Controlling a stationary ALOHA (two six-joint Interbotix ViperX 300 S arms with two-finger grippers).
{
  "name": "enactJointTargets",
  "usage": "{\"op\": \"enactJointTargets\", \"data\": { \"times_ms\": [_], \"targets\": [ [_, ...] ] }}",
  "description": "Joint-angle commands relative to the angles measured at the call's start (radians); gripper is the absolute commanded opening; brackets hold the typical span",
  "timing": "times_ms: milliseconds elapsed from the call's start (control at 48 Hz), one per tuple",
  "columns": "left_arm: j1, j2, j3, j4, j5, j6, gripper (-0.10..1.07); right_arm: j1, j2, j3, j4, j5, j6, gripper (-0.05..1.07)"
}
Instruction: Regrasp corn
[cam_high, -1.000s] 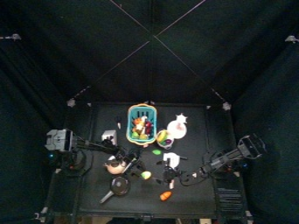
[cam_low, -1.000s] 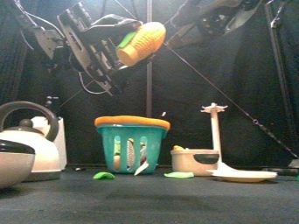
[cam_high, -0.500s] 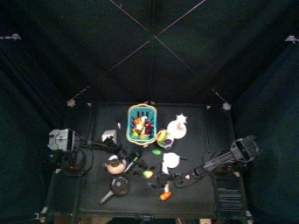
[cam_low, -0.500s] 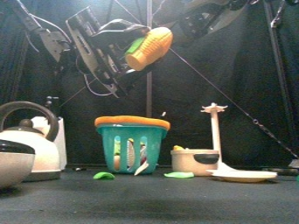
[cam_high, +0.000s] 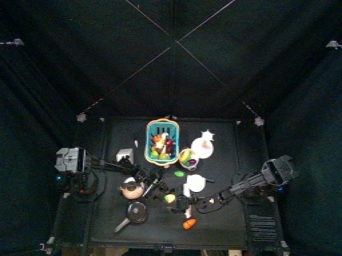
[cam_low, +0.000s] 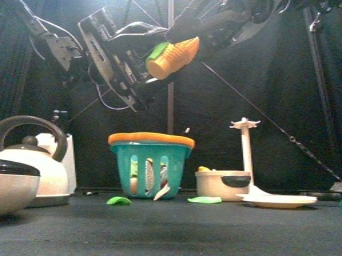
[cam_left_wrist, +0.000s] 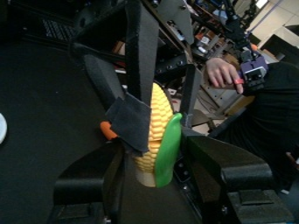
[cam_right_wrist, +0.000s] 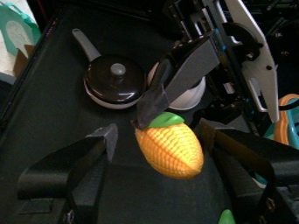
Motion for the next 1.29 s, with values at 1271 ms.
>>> {"op": "enactJointTargets", "data": {
  "times_ms": [1271],
  "targets": [
    [0.038,-0.054,0.078,-0.25,-0.002,-0.002,1.03,-0.017,-0.023,0.021,0.091,0.049,0.0,0.59]
  ]
}}
